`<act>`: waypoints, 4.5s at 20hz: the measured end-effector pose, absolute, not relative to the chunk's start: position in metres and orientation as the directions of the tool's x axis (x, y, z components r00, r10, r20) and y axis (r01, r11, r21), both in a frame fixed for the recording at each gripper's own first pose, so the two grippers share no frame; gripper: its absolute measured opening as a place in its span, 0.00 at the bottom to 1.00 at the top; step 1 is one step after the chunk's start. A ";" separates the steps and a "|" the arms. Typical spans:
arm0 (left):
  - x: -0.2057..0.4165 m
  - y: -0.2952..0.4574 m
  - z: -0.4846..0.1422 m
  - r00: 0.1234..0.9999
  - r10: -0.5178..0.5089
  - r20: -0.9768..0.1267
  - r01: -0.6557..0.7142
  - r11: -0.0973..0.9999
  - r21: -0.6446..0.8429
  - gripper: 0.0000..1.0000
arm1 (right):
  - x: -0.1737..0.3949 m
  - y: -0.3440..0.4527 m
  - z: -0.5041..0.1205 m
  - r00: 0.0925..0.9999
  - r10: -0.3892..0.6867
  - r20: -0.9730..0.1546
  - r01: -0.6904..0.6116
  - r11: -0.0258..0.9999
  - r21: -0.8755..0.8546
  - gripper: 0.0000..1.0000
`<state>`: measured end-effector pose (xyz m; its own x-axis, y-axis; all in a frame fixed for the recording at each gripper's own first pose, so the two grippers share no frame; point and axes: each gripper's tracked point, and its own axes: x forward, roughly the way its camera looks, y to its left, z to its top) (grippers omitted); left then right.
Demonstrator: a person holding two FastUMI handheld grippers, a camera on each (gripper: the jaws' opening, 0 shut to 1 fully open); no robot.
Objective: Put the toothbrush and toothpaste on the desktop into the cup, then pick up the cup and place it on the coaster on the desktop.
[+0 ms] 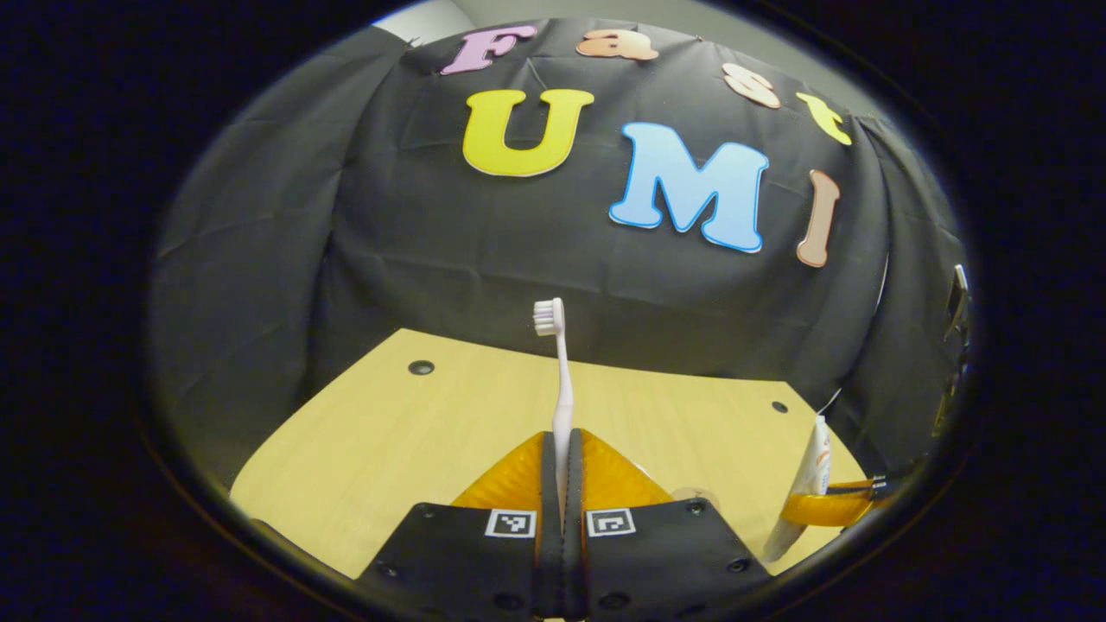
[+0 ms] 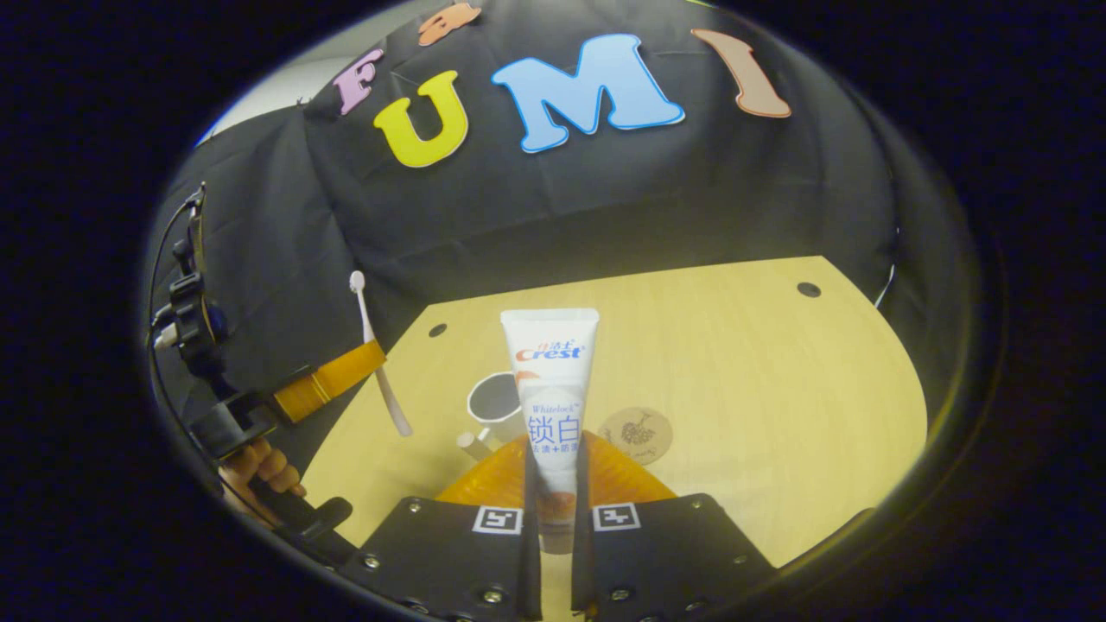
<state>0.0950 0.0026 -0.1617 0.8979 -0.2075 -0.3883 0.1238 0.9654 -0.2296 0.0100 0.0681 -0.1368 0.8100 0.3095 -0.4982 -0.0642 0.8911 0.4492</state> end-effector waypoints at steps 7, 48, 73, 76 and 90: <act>0.149 -0.036 -0.176 0.906 -0.296 -0.302 0.186 0.920 -0.346 0.07 | 0.029 0.062 -0.139 0.813 0.282 -0.510 -0.031 0.895 0.445 0.15; 0.081 0.017 -0.241 0.797 -0.316 -0.515 0.058 0.889 -0.454 0.94 | 0.150 0.135 -0.106 0.874 0.362 -0.323 -0.202 0.877 0.437 0.15; 0.053 0.045 -0.249 0.766 -0.277 -0.580 0.008 0.906 -0.422 0.95 | 0.138 0.174 -0.160 0.831 0.376 -0.410 -0.296 0.923 0.247 0.75; 0.051 0.041 -0.248 0.762 -0.282 -0.583 0.017 0.908 -0.418 0.94 | 0.136 0.169 -0.154 0.828 0.383 -0.409 -0.285 0.917 0.280 0.76; 0.039 -0.023 -0.252 0.625 -0.378 -0.683 0.169 0.920 -0.354 0.97 | 0.118 0.080 -0.115 0.886 0.244 -0.395 -0.127 0.946 0.298 0.76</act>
